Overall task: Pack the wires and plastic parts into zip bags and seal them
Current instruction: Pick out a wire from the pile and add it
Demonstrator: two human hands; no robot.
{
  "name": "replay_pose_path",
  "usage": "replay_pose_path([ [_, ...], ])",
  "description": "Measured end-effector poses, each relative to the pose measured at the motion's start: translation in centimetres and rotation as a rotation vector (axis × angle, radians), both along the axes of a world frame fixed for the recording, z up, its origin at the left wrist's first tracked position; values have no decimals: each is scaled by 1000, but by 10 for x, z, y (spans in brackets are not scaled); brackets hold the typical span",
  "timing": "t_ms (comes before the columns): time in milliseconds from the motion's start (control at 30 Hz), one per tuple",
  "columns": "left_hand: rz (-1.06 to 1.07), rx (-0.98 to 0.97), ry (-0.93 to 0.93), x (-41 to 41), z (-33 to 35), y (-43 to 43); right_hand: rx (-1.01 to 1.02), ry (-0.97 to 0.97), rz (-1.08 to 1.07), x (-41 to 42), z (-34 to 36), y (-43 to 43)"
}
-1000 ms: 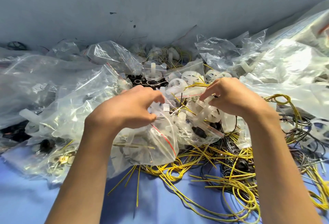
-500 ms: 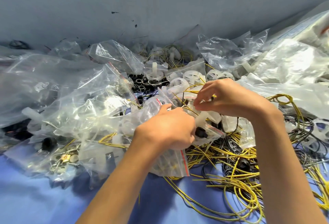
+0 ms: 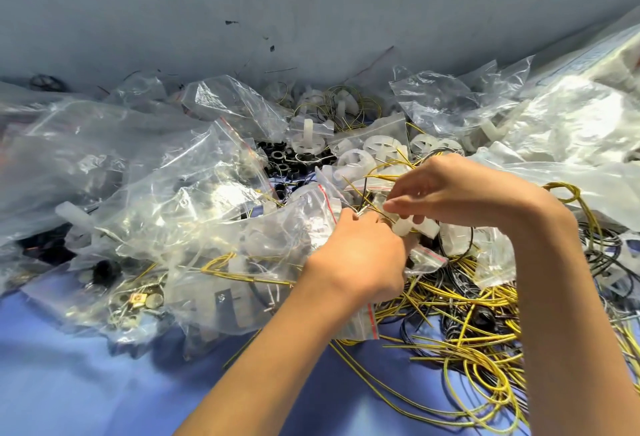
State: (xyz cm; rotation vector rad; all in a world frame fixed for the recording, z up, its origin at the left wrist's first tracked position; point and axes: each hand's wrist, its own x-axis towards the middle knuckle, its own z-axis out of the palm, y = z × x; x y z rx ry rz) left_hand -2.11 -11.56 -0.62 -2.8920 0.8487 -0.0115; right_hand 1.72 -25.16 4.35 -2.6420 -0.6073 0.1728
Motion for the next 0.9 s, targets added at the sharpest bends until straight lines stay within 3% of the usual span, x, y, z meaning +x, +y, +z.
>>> replay_pose_path([
  [333,-49,-133,-42,1,9,6,-27,73,13,-6,5,4],
  [633,99,-378,-36,12,39,45,88,205,138,-14,10,7],
  [767,111,-558,40,13,46,61,137,105,146,-14,9,18],
  [900,122,-553,98,13,44,60,106,-11,120,-10,4,27],
])
